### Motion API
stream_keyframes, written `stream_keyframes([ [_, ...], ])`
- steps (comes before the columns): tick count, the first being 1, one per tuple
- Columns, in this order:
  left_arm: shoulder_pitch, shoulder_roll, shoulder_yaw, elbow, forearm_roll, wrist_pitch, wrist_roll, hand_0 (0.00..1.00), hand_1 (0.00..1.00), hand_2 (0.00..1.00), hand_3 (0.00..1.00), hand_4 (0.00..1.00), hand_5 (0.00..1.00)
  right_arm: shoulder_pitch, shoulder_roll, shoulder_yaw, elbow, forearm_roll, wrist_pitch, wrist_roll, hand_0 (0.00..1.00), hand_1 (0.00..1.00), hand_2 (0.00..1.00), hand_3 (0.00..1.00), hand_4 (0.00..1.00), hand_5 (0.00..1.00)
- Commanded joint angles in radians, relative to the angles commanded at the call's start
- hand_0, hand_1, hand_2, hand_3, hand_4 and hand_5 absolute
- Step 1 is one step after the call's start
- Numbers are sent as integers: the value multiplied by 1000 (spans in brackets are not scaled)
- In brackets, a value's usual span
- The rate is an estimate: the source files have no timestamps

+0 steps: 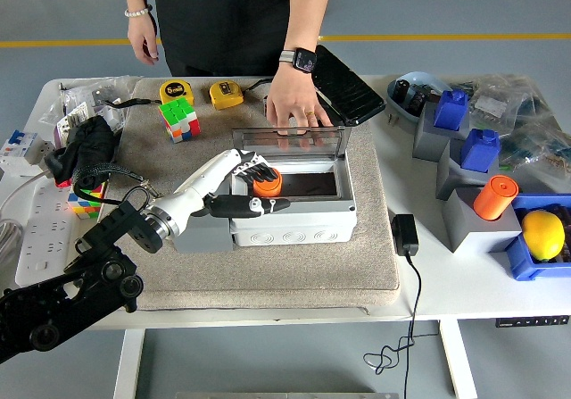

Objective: Fetch the battery,place it into the box,close the lid of the box

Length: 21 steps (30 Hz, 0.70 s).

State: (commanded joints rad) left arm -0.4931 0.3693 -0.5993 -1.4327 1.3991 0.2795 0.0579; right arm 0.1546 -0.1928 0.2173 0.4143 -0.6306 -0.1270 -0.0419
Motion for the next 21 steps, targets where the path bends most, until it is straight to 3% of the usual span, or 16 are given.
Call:
stream_keyframes([
  [5,-26,-36,21,24,-21,2,-6,559,601,583,555,998,532,1,1,0,1,-1,0,0,601,620,600,543,925,448],
  [17,-98,-170,69,110,-95,9,-35,557,600,583,553,998,530,3,0,-8,8,-5,0,0,601,619,600,543,926,448],
  [21,-110,-185,72,109,-99,11,-40,559,600,582,553,998,530,5,1,-8,9,-6,-1,1,601,619,601,543,926,447],
])
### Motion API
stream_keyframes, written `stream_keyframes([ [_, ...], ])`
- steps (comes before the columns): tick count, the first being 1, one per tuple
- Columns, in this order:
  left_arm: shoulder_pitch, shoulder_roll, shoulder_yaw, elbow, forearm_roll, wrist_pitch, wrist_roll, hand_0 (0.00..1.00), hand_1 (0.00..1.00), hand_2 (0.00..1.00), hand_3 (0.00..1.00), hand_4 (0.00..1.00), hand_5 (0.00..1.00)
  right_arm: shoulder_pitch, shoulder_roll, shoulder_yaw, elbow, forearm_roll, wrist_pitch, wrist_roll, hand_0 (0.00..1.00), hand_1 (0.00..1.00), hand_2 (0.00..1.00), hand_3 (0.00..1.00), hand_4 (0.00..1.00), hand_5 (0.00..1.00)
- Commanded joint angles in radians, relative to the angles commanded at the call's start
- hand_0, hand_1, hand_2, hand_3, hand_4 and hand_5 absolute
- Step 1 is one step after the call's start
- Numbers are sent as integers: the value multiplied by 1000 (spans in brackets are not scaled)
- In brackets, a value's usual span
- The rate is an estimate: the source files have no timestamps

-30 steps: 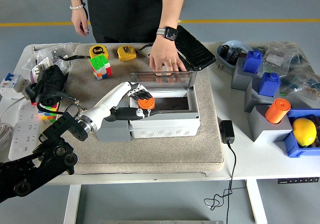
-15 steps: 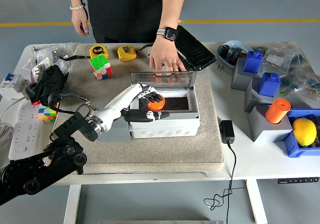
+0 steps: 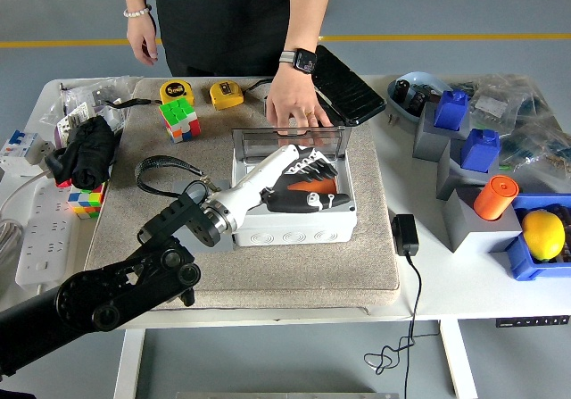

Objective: Fetch the battery,place it into the box,close the lid of the box

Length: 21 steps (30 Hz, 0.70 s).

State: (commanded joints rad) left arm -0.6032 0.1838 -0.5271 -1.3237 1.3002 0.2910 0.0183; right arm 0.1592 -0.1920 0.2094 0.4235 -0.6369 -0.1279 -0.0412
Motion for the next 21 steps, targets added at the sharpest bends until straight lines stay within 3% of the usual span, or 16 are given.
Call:
stream_keyframes([
  [7,-5,21,-42,-60,6,16,-21,559,610,583,554,998,530,-2,-1,2,0,1,-2,2,601,619,602,544,927,447],
  [12,-12,35,-117,-117,21,51,-65,559,610,583,554,998,530,-1,-1,-2,-1,-1,-2,1,601,619,602,544,927,447],
  [13,-15,37,-128,-119,30,55,-68,701,679,615,573,998,530,-1,-1,-2,-1,0,-2,2,601,618,600,543,927,447],
  [18,-35,44,-166,-85,105,72,-51,701,679,615,573,998,530,-2,-1,-5,-2,5,-2,3,601,618,600,543,927,447],
  [19,-41,46,-168,-71,130,66,-30,749,734,666,626,998,540,-2,-1,-4,-1,4,-2,2,601,618,601,544,927,446],
  [21,-46,51,-168,-50,169,53,7,749,734,666,626,998,540,-1,-1,-3,-1,4,-2,2,601,618,601,544,927,446],
])
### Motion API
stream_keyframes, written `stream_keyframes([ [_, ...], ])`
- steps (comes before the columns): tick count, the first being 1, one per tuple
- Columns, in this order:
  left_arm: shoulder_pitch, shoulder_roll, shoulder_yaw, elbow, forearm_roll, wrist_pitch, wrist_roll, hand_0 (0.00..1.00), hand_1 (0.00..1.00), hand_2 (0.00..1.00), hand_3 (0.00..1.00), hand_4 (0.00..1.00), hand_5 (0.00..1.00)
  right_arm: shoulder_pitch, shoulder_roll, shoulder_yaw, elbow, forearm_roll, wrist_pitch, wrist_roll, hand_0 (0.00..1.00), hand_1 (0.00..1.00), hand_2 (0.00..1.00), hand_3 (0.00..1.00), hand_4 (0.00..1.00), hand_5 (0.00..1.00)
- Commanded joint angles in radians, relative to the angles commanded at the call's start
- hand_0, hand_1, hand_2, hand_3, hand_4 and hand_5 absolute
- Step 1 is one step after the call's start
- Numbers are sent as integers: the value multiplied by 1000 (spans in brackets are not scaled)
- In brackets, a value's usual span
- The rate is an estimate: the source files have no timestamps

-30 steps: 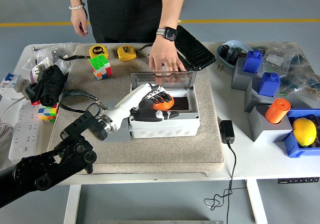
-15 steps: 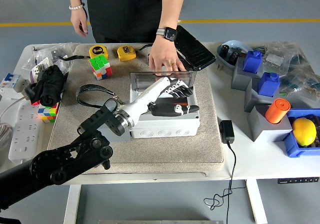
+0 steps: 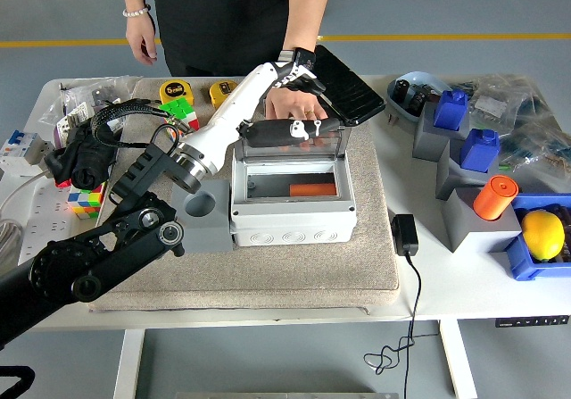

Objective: Fetch the battery,place it into the box,close the lid of the box

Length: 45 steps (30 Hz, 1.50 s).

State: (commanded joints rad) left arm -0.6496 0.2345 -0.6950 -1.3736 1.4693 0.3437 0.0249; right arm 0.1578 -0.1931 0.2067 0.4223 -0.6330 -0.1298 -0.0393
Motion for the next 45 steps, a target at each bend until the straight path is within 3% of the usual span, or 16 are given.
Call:
stream_keyframes([
  [4,7,9,3,23,103,-53,98,746,732,674,646,998,554,0,-1,4,0,0,-1,0,600,618,601,543,927,446],
  [9,19,24,0,-8,153,-128,187,746,732,674,646,998,554,0,-2,8,0,-2,-1,1,600,618,601,543,927,446],
  [10,21,30,0,-26,156,-156,216,663,588,582,599,998,556,1,-2,8,0,-3,-1,0,600,618,598,543,927,446],
  [15,32,50,-3,-85,165,-228,288,663,588,582,599,998,556,-1,-3,7,0,-4,-2,0,600,618,598,543,927,446],
  [16,35,53,-4,-92,166,-237,297,443,468,526,571,998,566,-2,-4,6,0,-4,-2,0,599,617,600,543,927,446],
  [17,39,58,-6,-105,165,-245,303,443,468,526,571,998,566,-2,-4,5,0,-4,-2,0,599,617,600,543,927,446],
  [25,59,70,8,-134,147,-255,310,433,460,521,570,998,564,-2,-5,5,0,-5,-2,0,600,617,597,543,927,445],
  [40,89,59,31,-118,106,-240,277,405,469,532,576,998,605,-5,-4,3,1,-8,-1,0,601,617,596,543,927,444],
  [45,115,59,-3,-113,18,-169,198,405,469,532,576,998,605,-5,-2,7,0,-6,-2,1,601,617,596,543,927,444],
])
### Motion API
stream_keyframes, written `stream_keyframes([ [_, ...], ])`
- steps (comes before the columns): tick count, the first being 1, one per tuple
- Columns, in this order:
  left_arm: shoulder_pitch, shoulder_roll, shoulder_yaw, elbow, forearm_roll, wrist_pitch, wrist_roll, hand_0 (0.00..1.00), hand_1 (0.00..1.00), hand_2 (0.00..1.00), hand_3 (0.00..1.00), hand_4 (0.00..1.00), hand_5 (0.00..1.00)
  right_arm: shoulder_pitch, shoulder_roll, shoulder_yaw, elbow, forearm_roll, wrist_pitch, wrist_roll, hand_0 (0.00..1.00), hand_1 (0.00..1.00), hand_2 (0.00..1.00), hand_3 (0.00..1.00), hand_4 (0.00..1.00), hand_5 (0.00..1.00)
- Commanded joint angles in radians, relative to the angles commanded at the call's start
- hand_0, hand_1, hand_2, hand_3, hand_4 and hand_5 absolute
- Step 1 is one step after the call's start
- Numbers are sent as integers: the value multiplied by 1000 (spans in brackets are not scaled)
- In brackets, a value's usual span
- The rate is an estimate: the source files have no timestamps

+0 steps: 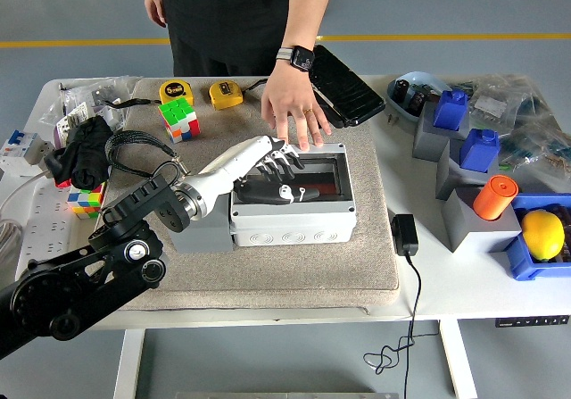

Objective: Fetch the battery,place it into the box,close the lid of the box

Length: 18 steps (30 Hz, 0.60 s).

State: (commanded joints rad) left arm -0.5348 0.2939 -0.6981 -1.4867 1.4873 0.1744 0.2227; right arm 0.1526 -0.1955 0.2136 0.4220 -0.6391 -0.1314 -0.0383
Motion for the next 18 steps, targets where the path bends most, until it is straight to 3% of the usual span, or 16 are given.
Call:
stream_keyframes([
  [6,55,6,-95,-11,-121,105,-115,395,491,540,576,998,597,0,1,-8,-8,12,0,1,598,618,595,543,927,444],
  [10,100,12,-199,-2,-253,170,-217,399,496,536,567,998,582,0,4,-38,-32,45,0,-2,599,619,595,542,927,445],
  [14,128,27,-276,7,-331,197,-263,397,496,532,563,991,571,-2,3,-54,-46,62,0,-6,599,618,596,542,925,444],
  [18,164,38,-364,8,-348,205,-272,397,496,532,563,991,571,0,-1,-45,-51,61,3,-13,599,618,596,542,925,444],
])
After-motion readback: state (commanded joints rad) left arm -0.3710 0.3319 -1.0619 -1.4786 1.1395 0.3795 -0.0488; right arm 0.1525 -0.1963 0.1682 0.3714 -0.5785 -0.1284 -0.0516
